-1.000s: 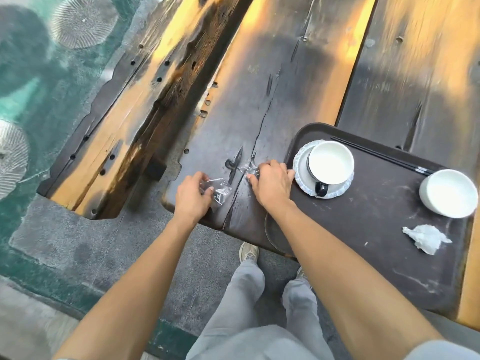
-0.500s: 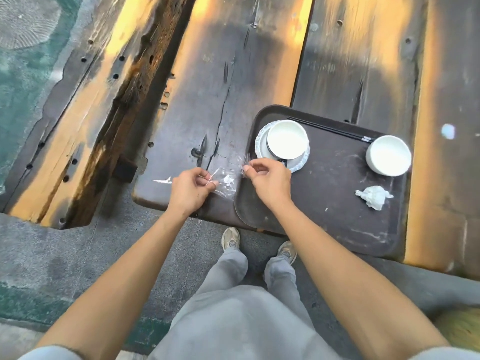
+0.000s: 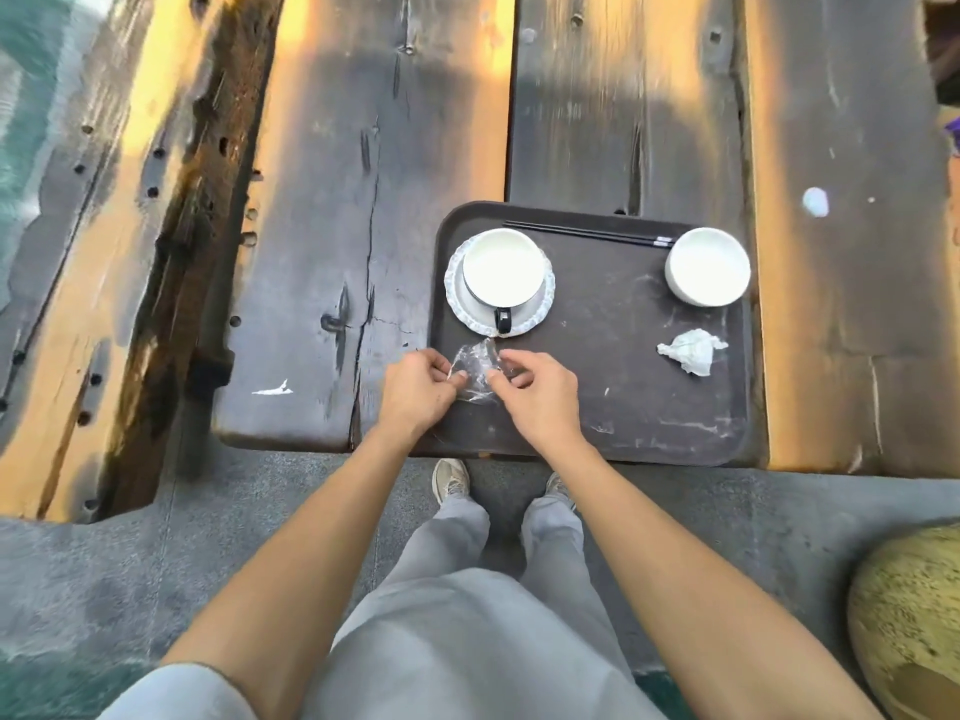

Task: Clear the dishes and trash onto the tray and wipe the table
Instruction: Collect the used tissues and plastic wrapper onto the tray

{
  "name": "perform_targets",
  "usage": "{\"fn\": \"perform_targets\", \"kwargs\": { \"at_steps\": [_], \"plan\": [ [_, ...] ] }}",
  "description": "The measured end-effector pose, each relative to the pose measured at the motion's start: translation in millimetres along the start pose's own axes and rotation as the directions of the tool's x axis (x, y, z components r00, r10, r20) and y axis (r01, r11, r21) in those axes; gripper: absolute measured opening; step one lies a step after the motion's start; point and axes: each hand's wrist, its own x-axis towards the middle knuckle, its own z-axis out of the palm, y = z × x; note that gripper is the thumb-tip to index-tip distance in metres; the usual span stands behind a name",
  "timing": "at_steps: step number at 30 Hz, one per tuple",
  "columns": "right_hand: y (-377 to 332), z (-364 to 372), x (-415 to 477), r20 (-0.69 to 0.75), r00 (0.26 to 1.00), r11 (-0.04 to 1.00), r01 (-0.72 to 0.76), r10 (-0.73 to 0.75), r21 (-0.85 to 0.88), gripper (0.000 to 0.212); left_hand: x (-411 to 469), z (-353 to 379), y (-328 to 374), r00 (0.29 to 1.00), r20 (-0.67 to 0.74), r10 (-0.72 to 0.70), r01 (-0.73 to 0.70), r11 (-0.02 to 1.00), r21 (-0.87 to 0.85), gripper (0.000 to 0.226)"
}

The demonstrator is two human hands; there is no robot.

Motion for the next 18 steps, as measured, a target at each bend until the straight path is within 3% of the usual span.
{"fn": "perform_targets", "kwargs": {
  "at_steps": [8, 14, 18],
  "plan": [
    [-1.2, 4.9, -1.9, 0.094, 0.995, 0.997, 0.046, -0.040, -0.062, 0.044, -3.3, -12.5, -2.2, 0.997, 0.072, 0.004, -0.005, 1.000, 0.018, 0.043],
    [-2.9, -1.4, -0.8, 0.115, 0.993, 0.996, 0.028, -0.017, -0.090, 0.055, -9.6, -23.0, 1.4, 0.996, 0.078, 0.047, -0.052, 0.997, 0.062, 0.042],
    [2.4, -13.7, -0.7, 0.113, 0.993, 0.992, 0.035, -0.022, -0.120, 0.049, -15.1, -27.6, 11.9, 0.990, 0.049, 0.133, -0.137, 0.985, 0.108, 0.041]
  ]
}}
